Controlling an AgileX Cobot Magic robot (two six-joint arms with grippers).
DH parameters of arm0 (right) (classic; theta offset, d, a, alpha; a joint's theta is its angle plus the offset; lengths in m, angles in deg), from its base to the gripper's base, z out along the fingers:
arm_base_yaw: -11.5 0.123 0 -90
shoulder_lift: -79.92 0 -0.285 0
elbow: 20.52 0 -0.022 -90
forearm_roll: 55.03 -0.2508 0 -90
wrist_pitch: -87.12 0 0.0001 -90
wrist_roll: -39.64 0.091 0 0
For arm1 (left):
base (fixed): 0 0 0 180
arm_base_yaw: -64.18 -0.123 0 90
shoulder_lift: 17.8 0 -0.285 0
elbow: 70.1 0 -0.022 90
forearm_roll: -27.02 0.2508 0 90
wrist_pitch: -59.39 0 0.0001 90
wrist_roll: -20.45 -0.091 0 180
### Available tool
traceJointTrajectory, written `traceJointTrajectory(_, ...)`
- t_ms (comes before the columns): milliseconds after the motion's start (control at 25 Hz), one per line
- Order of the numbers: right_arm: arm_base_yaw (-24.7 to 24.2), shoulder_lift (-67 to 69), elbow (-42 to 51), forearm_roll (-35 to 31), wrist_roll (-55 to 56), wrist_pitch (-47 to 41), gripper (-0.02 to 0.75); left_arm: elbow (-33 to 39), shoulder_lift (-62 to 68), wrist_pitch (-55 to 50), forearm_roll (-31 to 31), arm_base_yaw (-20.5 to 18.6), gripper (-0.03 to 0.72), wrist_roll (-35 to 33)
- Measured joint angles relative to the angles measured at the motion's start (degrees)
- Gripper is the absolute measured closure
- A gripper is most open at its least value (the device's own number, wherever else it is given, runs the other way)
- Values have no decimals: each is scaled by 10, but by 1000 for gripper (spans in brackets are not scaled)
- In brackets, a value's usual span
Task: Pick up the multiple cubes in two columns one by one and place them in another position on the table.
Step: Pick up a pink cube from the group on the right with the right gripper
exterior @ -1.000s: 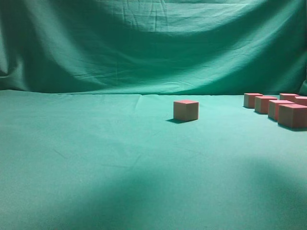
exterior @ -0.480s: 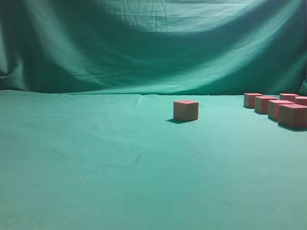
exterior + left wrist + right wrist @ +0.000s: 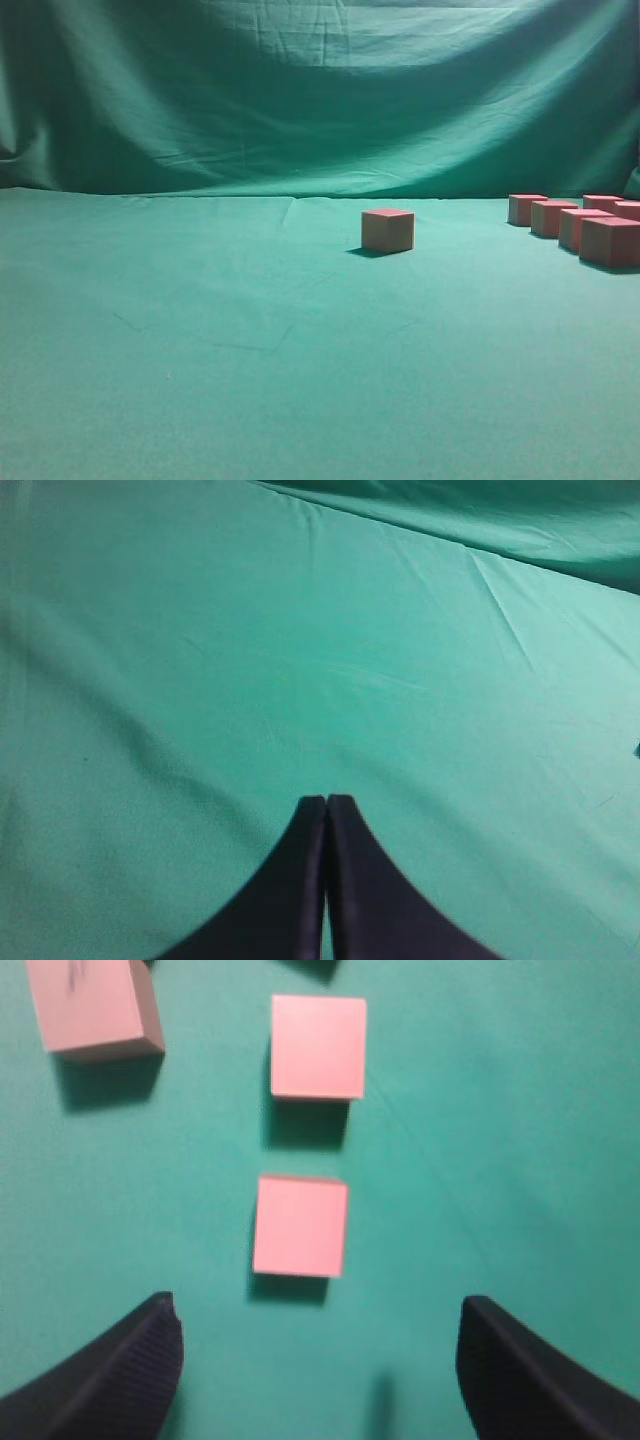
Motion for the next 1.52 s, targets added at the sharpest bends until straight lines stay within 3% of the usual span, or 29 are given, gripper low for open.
traceJointTrajectory(440,0,104,2,-1,1,102,176,0,0,0,0,0,688,0)
traceJointTrajectory(1040,-10,151,1,2,1,127,176,0,0,0,0,0,688,0)
traceJointTrajectory(1320,-10,151,1,0,2,121,458,0,0,0,0,0,688,0)
traceJointTrajectory(1520,-10,138,1,0,3,89,467,0,0,0,0,0,688,0)
